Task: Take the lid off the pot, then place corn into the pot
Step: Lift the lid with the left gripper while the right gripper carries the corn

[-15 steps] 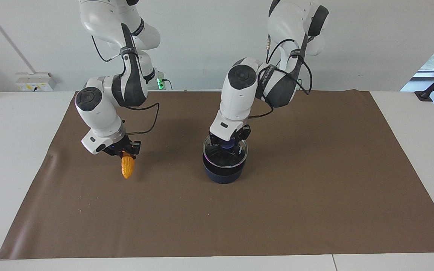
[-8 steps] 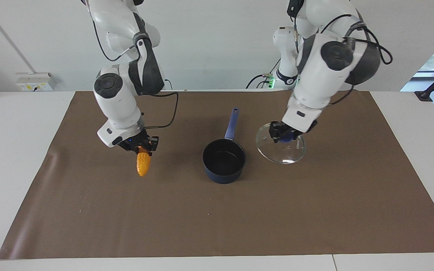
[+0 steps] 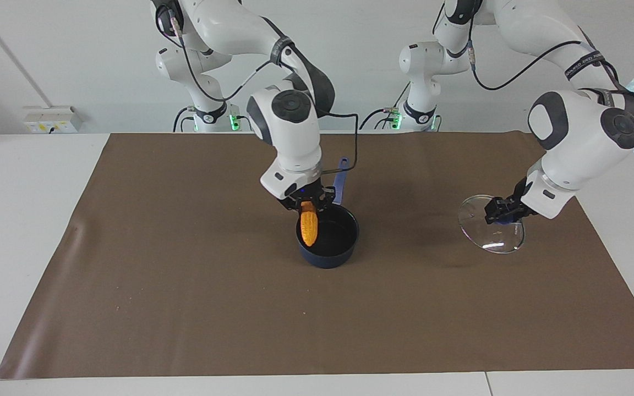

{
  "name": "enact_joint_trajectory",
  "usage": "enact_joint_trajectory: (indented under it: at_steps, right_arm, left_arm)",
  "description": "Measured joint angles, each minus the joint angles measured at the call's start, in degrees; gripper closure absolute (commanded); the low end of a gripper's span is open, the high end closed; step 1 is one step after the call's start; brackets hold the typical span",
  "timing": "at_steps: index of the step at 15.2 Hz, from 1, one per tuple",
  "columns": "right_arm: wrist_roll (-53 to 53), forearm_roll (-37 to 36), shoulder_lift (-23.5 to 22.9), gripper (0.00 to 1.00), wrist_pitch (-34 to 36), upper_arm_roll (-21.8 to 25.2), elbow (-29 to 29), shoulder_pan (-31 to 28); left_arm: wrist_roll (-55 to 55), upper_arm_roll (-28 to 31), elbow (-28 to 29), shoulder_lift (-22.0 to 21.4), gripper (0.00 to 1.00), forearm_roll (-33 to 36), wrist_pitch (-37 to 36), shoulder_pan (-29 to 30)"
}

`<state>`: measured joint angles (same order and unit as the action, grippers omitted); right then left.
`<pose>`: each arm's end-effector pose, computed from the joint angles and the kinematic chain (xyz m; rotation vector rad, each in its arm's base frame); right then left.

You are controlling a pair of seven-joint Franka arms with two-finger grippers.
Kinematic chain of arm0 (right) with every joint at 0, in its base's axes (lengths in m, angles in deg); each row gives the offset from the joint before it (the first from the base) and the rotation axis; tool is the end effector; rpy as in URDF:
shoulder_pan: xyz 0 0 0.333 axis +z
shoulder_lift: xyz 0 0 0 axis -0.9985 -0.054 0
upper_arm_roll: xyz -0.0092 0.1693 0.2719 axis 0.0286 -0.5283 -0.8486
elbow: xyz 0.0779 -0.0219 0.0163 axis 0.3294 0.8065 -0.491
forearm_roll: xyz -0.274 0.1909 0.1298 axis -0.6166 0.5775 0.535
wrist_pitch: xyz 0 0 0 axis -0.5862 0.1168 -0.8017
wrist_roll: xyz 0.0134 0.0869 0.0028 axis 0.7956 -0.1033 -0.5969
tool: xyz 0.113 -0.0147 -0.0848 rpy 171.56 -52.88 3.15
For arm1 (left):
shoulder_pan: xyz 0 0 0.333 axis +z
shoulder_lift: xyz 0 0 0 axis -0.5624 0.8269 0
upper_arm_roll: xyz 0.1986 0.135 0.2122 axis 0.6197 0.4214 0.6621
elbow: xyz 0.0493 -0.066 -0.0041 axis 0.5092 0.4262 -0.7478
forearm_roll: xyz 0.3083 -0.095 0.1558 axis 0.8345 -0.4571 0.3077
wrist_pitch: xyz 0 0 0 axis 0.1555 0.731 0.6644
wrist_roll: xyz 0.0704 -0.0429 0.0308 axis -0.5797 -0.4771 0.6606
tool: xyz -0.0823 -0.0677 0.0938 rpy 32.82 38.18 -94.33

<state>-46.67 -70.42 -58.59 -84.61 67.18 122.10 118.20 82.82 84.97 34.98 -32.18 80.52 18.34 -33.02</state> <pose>0.5675 0.3606 0.4079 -3.0572 0.0923 -0.0603 0.6017 -0.0062 0.4305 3.0765 0.0362 -0.1263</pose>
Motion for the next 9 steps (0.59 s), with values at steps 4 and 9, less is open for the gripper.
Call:
enact_joint_trajectory:
  at_steps: [4, 9]
  right_arm:
    - [2.3, -0.7, -3.7, 1.0, -4.2, 0.2, -0.2, 1.8]
    - [2.3, -0.6, -3.9, 0.0, -8.3, 0.4, 2.7, 1.4]
  left_arm:
    - [1.4, 0.0, 10.6, -2.3, 1.0, 0.1, 8.8, 2.2]
    - [3.0, 0.0, 17.2, -2.6, 1.0, 0.6, 14.3, 3.5]
